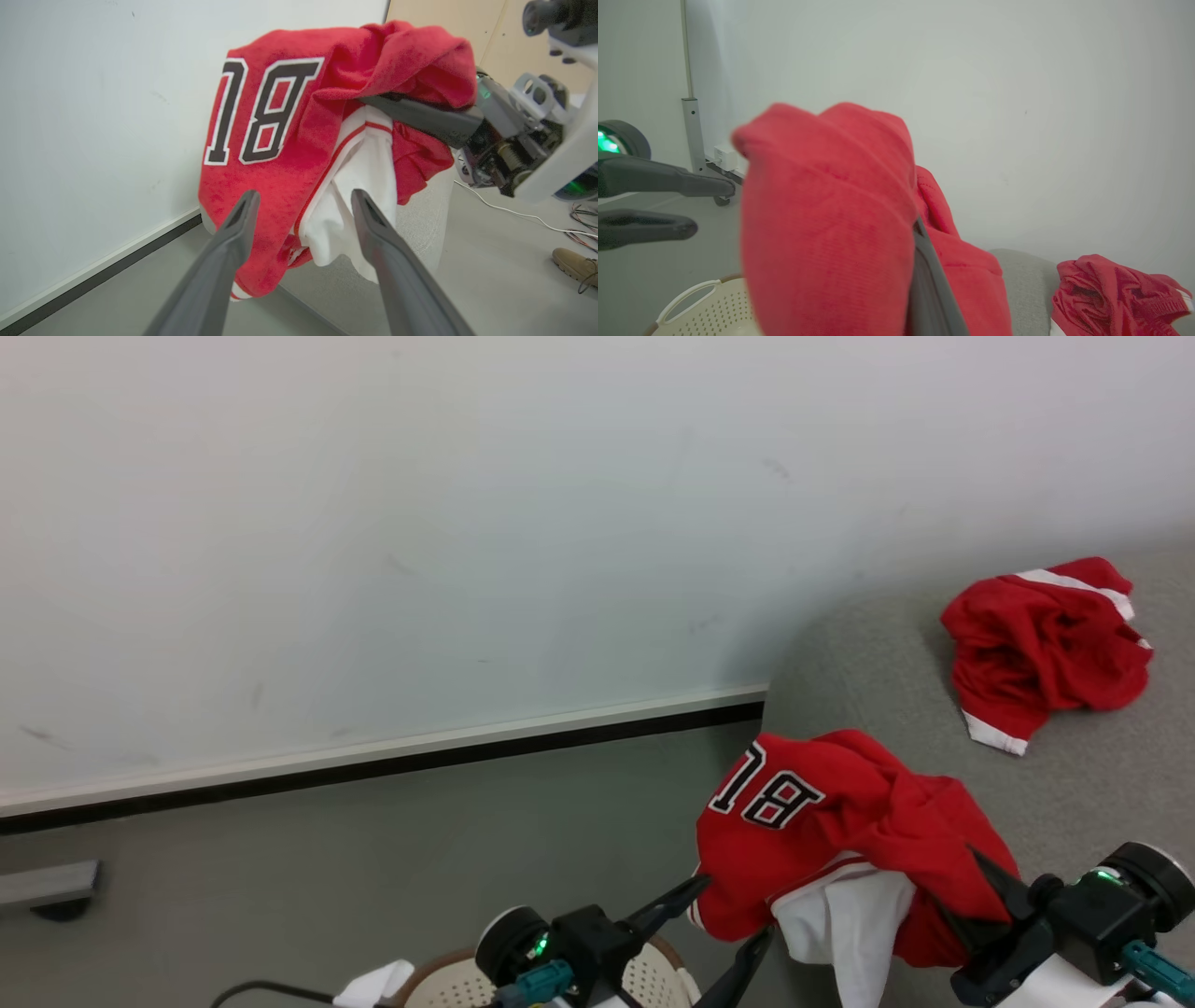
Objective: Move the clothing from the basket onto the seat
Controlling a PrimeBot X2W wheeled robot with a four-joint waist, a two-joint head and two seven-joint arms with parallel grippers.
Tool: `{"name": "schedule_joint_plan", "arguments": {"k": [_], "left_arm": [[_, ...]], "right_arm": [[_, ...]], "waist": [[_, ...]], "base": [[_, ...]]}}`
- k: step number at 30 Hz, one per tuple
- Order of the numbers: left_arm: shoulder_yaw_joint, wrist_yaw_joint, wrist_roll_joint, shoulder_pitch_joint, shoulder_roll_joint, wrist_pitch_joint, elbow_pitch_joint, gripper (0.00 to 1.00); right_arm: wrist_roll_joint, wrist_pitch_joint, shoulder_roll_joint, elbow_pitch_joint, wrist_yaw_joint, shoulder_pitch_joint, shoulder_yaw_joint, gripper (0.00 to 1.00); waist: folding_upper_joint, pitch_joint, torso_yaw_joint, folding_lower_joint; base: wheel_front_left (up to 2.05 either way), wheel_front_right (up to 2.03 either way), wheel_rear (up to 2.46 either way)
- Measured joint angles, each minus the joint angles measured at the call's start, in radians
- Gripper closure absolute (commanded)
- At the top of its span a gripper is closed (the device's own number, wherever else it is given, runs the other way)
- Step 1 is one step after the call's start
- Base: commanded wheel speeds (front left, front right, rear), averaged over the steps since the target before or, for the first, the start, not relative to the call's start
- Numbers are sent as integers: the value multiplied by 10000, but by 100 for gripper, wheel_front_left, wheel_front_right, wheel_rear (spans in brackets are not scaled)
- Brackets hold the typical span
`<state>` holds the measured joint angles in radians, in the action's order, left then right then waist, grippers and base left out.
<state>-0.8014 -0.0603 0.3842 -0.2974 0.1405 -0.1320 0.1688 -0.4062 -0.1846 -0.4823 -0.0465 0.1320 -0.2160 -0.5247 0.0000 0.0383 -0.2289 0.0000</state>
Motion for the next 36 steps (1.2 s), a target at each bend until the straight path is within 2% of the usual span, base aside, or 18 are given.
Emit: {"name": "schedule_joint_plan", "arguments": {"k": [7,15,16,21,27,33,36], "left_arm": [[-50,44,-92,-391,-121,-77,205,0],[-71,38,-382,-1338,-253,33,339,0],[-36,48,-510,-1662,-249,81,387,0],[132,169,-757,-2375,-155,188,408,0],[332,453,-1114,-3149,-90,150,410,0],[487,727,-1208,-3447,-167,-48,368,0],[447,846,-1252,-3514,-288,-205,353,0]], "right_arm": [[140,-17,61,332,0,337,1020,100],[470,-378,546,314,0,190,2499,100],[583,-477,663,217,0,-269,3116,100],[1081,-629,660,-222,0,-2150,4817,100],[1352,-376,-117,-1881,0,-5042,6847,100],[1325,-2,-1012,-4556,0,-7937,8132,100],[1764,-38,-1394,-5800,0,-8637,8470,100]], "waist": [[0,-680,-970,0],[1,-2004,-1195,0],[0,-2446,-1143,1],[0,-3635,-856,2],[0,-5038,-284,3],[0,-6192,427,3],[0,-6613,853,3]], "base": [[0,0,0],[0,0,0],[0,0,0],[0,0,0],[0,0,0],[0,0,0],[0,0,0]]}}
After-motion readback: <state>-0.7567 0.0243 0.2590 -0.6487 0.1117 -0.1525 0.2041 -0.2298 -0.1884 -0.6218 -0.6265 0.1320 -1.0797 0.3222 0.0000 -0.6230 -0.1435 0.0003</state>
